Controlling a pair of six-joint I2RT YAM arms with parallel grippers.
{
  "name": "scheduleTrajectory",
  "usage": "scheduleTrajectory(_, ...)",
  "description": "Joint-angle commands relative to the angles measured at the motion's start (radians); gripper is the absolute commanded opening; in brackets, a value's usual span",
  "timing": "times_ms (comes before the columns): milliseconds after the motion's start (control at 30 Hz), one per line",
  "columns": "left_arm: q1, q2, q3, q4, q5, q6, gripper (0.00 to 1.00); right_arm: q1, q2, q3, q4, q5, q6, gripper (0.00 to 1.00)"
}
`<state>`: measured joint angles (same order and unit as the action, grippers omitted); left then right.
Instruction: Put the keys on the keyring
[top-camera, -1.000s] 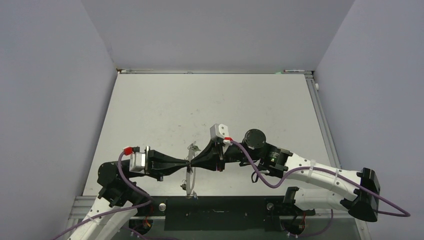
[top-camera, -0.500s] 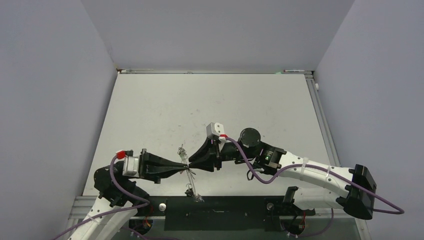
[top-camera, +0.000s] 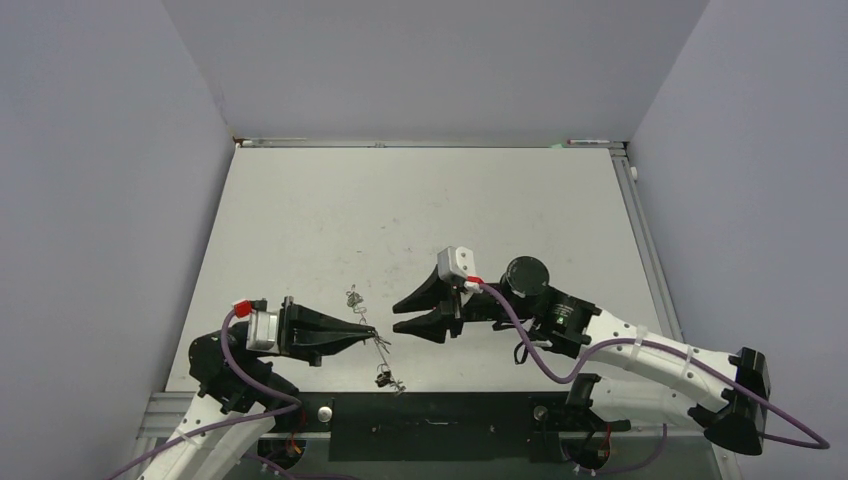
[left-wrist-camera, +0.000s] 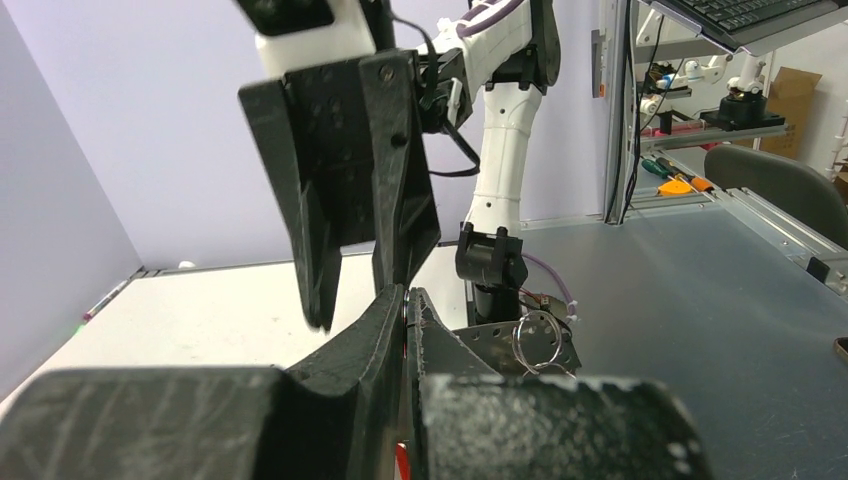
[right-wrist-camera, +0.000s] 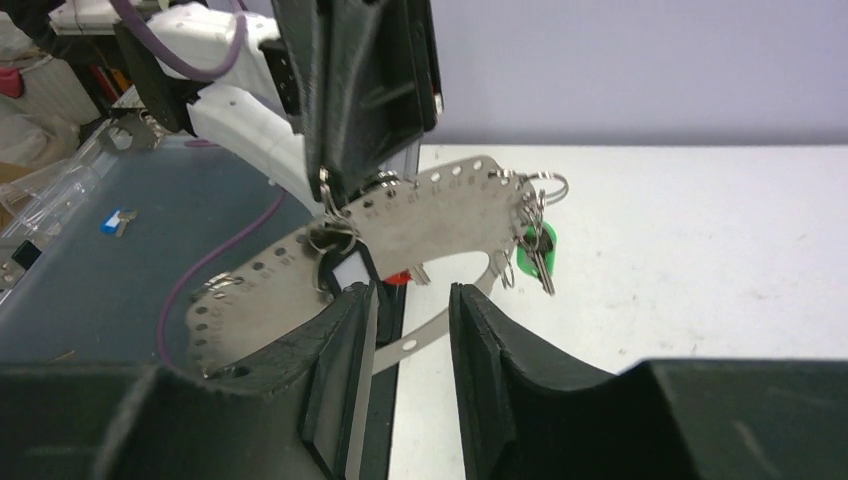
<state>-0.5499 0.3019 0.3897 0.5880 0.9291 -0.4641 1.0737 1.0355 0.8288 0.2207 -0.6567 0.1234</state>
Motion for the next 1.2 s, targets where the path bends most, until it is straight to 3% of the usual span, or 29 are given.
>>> scheduleTrajectory(0, 0.011, 0.006, 0.006, 0.062, -0.018, -0.006, 0.00, -0.003, -0.054, 0.006, 0.091, -0.023, -0.039, 0.34)
scheduleTrajectory(433, 0.024, 0.034, 0.001, 0.081, -0.039, -0.024, 0.00, 0.075, 0.021, 0.041, 0.126, -0.021, -0.075, 0.35)
scheduleTrajectory(1167, 0.030, 0.034, -0.001, 0.082, -0.034, -0.031, 0.00, 0.084, 0.055, 0.054, 0.193, 0.008, -0.056, 0.34)
